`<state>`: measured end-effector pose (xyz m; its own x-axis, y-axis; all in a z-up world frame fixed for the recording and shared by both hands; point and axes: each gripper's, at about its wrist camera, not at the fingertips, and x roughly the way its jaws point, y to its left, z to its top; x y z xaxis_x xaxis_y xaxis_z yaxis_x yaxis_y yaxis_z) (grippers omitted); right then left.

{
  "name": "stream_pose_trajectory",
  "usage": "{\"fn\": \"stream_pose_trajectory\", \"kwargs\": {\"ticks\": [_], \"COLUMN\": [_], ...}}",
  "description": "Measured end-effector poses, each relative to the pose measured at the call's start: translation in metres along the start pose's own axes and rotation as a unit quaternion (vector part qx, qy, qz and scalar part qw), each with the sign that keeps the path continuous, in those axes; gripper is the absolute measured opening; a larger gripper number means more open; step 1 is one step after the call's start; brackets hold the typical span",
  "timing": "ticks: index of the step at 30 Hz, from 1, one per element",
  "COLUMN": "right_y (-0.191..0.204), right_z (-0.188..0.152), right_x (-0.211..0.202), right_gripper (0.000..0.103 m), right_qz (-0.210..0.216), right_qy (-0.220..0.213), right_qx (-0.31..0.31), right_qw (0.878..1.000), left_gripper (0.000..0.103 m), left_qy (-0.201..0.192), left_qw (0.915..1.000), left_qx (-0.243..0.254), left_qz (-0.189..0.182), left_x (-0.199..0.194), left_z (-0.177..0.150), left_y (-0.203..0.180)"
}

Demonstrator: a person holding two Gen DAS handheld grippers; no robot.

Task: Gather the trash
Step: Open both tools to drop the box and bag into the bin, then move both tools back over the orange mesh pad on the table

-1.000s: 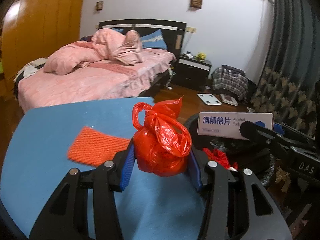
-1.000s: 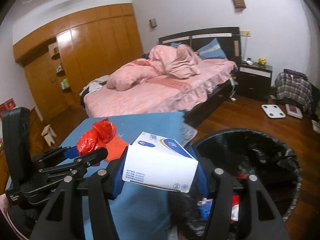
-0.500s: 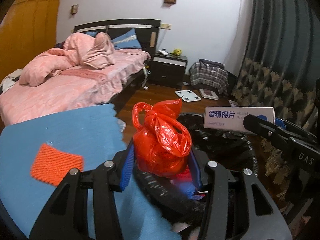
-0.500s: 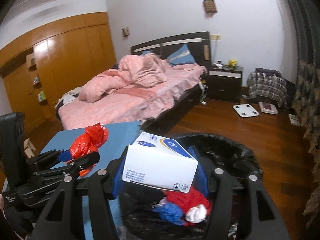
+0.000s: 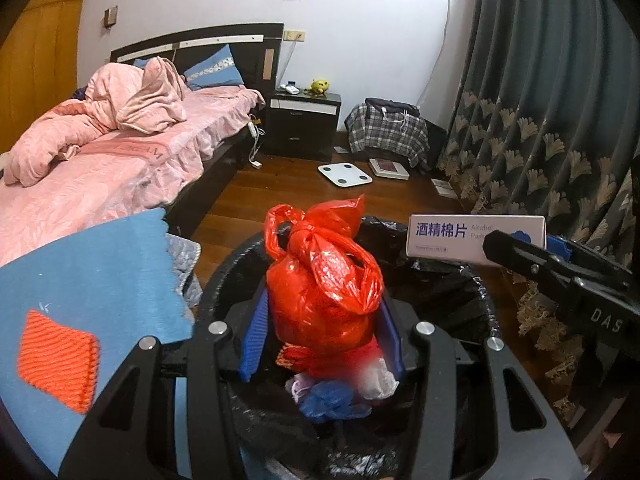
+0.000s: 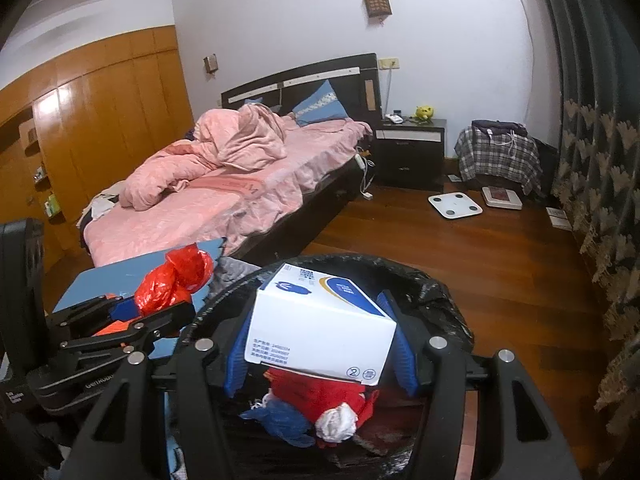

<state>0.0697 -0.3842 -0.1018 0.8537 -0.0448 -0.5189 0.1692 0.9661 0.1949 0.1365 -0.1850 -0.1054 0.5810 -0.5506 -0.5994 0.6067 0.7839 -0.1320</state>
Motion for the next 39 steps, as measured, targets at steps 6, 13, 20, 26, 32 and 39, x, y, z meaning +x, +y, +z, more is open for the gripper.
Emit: {"fn": "stream_pose_trajectory", "kwargs": {"ticks": [6, 13, 20, 26, 32, 39], "right_y": [-0.011, -0.015, -0.006, 0.019, 0.062, 0.119], "right_z": [-0.005, -0.007, -0.008, -0.009, -0.013, -0.018], "right_x": [0.006, 0.002, -0.004, -0.004, 0.003, 0.019], "right_gripper": [0.060, 0.085, 0.097, 0.097, 0.097, 0.097], "right_qz": [-0.014, -0.032, -0.029, -0.008, 0.023, 0.065], "right_qy": [0.007, 0.008, -0.003, -0.003, 0.002, 0.011], "right_qx": [0.005, 0.012, 0.017, 0.011, -0.004, -0.028], "right_qw": [1.000, 0.999, 0.999, 1.000, 1.000, 0.997], "left_gripper": [0.067, 0.082, 0.090, 0.091, 0.091, 0.091], "left_qy": [0.008, -0.002, -0.016, -0.030, -0.036, -0.043], "left_qw": [0.9998, 0.9999, 0.9993, 0.9966, 0.9922, 0.9815], "left_qx": [0.000, -0.006, -0.021, -0.038, -0.053, -0.088], "left_qz": [-0.017, -0.008, 0.029, 0.066, 0.108, 0.165], "left_x": [0.011, 0.001, -0.028, -0.061, -0.092, -0.127], "left_z": [0.001, -0.002, -0.010, -0.024, -0.042, -0.064], "left_y": [-0.004, 0.003, 0.027, 0.058, 0.093, 0.145]}}
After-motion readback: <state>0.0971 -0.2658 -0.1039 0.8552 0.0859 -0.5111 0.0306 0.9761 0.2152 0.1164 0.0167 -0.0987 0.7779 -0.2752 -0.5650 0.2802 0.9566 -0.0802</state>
